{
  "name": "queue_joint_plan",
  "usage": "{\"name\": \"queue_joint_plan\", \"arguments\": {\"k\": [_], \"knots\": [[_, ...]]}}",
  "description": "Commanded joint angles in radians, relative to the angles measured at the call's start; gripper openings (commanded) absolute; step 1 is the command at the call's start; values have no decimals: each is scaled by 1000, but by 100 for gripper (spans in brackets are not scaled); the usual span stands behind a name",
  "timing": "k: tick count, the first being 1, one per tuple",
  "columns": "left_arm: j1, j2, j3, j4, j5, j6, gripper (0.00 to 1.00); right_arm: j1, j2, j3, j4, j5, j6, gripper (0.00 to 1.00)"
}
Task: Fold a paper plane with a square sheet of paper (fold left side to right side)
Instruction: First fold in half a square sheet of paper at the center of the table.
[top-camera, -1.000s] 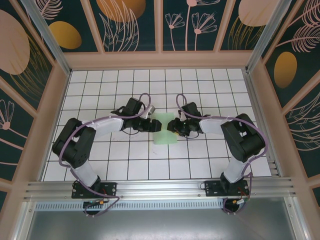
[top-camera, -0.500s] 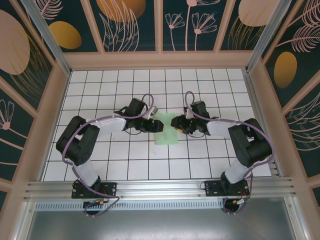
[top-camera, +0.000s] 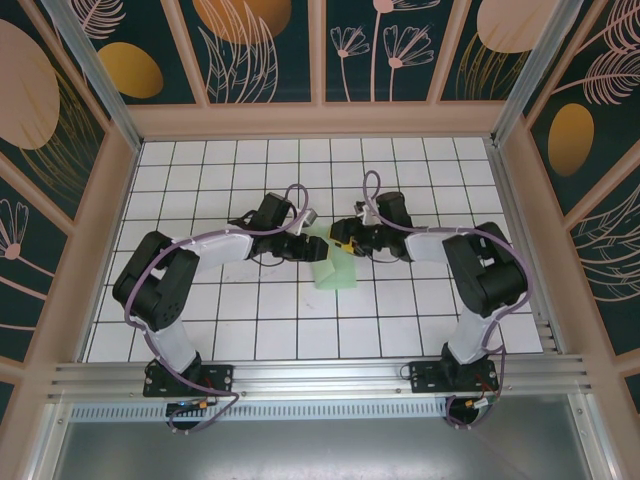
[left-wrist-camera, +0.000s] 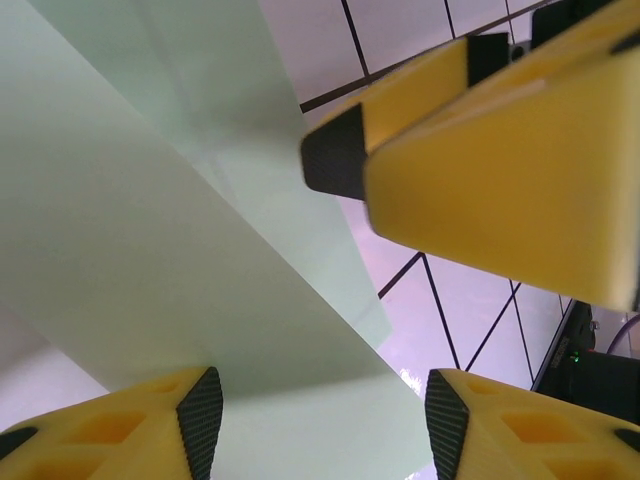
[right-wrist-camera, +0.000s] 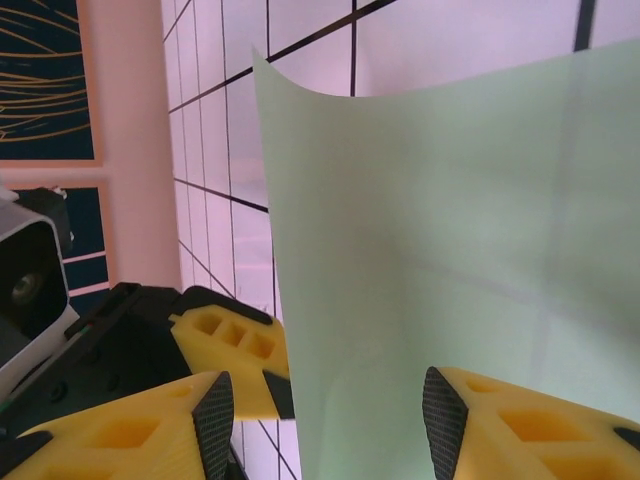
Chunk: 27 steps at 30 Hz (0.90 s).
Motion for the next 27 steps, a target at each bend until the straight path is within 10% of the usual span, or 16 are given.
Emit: {"name": "queue_joint_plan", "arguments": {"k": [1,15,27], "knots": [[-9,8,18,11,19,-2,58,-4,44,53,60,-61,20,56],[-16,13,18,14,27,6,57,36,149,145,20,-81,2,50],[-15,-29,16,1,-28,13,61,29,103,161,-103,-18,-81,1]]}}
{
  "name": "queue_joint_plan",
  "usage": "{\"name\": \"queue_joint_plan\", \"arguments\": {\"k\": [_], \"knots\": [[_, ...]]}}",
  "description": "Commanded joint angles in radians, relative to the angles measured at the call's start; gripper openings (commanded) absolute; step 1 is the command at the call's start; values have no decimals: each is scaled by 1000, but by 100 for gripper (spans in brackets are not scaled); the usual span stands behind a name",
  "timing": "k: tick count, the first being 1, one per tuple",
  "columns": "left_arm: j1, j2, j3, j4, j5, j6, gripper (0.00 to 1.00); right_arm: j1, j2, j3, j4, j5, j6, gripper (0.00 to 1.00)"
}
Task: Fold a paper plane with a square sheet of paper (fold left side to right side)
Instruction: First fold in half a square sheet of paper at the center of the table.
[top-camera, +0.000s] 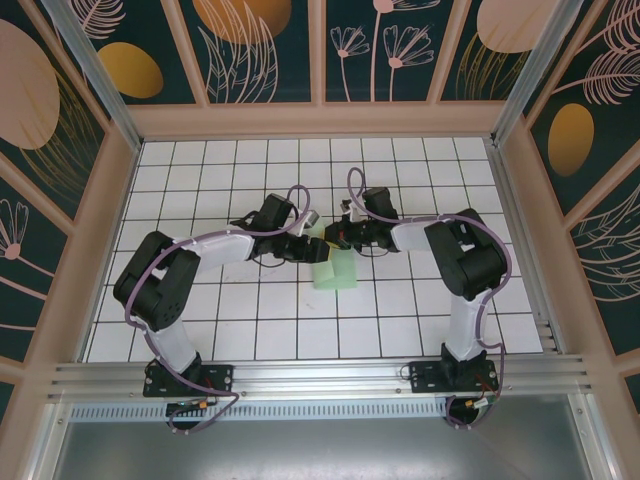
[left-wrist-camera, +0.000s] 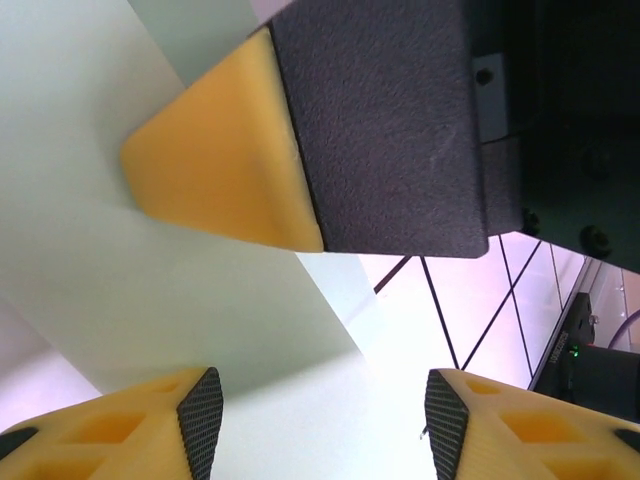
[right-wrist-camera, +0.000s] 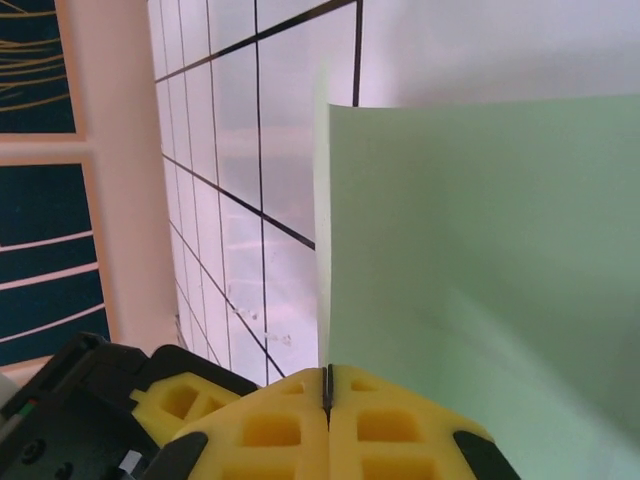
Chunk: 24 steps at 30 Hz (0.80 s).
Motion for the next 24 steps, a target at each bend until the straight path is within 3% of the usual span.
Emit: {"name": "queue_joint_plan", "arguments": {"k": [1,7,10,24], "knots": [[-6,-46,13,-4,-42,13,62,-7,-45,21,-50,16,-43,0],[-5,-166,-37,-24,-236,-46,73,-39,-88,-10,-94,42,-76,0],[-6,-195,-72,-13,-327,-115,74,-63,-119,-44,-98,53,-86,0],[-5,-95,-92,145,-309,-293,70,-104,-163,-153,-103,108,-85,0]]}}
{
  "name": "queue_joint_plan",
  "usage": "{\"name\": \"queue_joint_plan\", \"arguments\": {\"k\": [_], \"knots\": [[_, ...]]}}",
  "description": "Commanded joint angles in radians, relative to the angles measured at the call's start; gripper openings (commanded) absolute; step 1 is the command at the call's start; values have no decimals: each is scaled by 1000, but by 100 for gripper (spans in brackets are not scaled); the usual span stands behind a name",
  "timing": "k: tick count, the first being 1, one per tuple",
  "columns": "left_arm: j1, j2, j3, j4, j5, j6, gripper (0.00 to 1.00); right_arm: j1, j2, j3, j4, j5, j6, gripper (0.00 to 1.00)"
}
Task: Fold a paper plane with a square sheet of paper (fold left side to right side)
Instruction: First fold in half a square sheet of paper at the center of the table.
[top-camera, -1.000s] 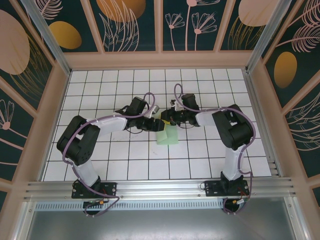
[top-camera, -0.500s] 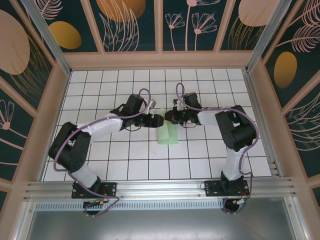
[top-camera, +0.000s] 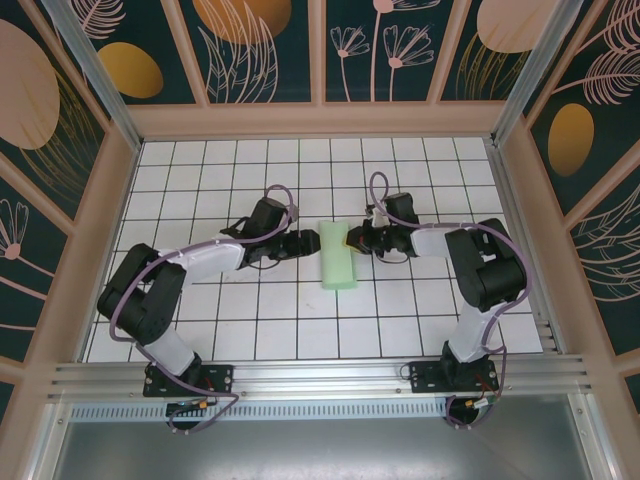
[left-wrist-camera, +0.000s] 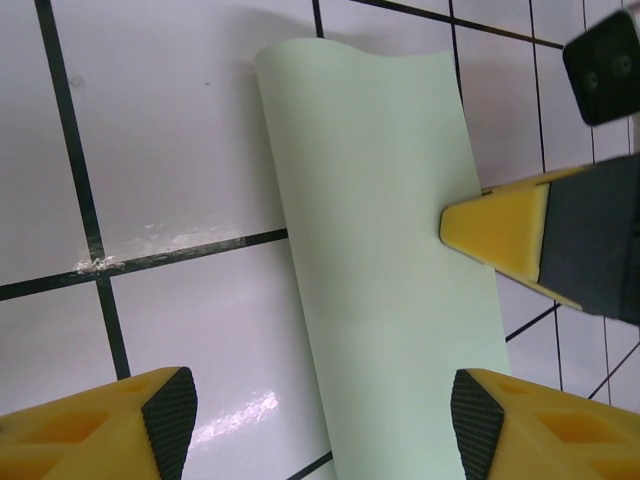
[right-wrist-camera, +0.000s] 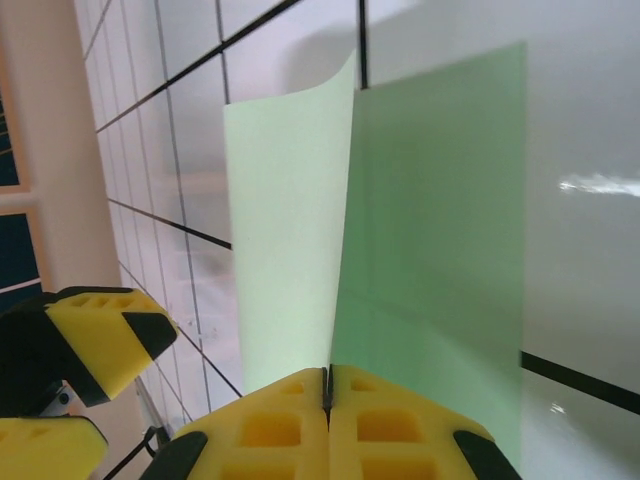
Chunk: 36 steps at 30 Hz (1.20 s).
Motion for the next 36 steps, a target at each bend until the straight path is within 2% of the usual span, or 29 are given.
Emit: {"name": "queue_joint_plan", "arguments": {"k": [1,18,21,31,35,36], "knots": [[-7,18,4,81,-9,-67,70,1,-30,-19,-5,24,-8,0],[-59,153,51,108,-9,-121,67,10,5,-23,24,33,6,4],[-67,173,67,104,-9,-119,64,11,12,-17,24,28,5,4],[-93,222,120,58,-40,-107,46,13,20,-13,20,31,2,8],[-98,235,130,41,-61,-104,46,9,12,-2,-8,45,-20,11],[-99,236,130,36,-71,-103,46,8,7,2,-22,53,-28,16]]}}
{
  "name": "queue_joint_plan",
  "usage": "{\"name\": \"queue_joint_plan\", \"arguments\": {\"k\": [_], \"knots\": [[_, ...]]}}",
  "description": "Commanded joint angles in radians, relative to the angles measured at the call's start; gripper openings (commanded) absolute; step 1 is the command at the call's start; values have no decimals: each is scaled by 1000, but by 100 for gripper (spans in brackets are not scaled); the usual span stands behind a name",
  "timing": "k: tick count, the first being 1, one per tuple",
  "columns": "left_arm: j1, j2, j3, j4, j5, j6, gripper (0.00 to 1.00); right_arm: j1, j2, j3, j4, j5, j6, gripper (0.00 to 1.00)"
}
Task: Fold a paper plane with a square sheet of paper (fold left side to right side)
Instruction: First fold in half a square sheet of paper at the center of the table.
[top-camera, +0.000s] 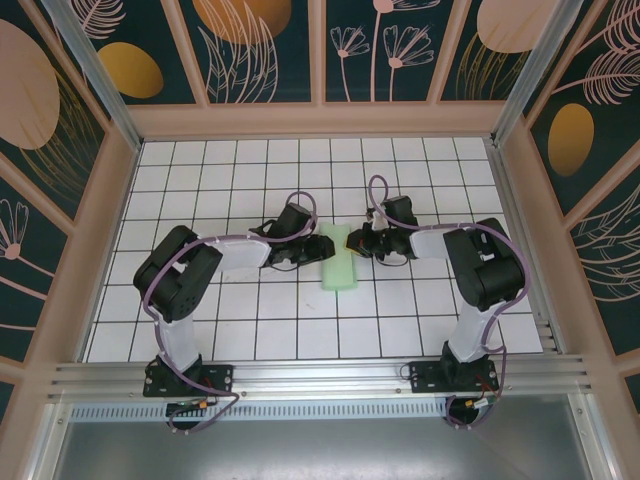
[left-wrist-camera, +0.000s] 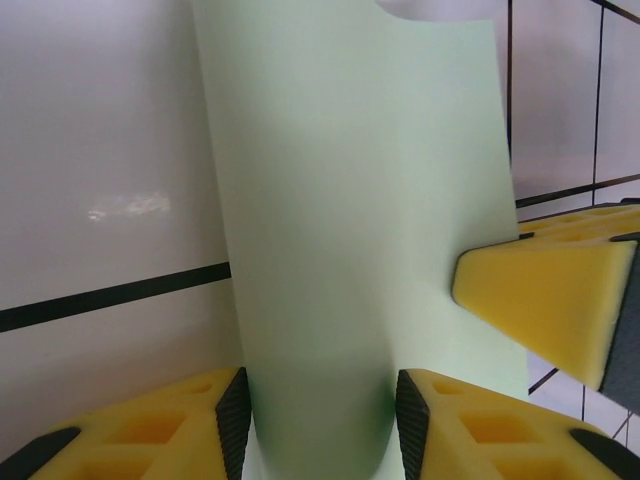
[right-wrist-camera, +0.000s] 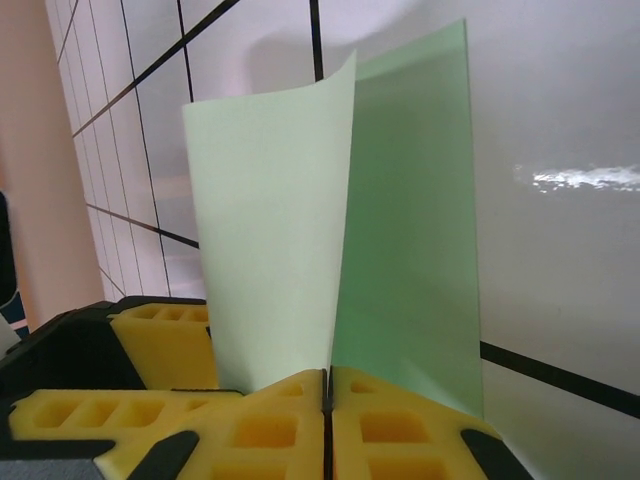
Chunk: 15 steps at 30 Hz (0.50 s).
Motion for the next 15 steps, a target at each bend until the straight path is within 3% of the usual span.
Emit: {"name": "queue_joint_plan", "arguments": {"k": [1,6,15], "knots": [[-6,23,23,-46,-40,12,46,-4,-9,20,-37,30,-37,20],[-6,33,23,-56,-56,14,46,-20,-60,43,-132,97,-97,33],[-6,51,37,-73,-70,17,46,-52,-157,7,-196,155,-128,35]]}}
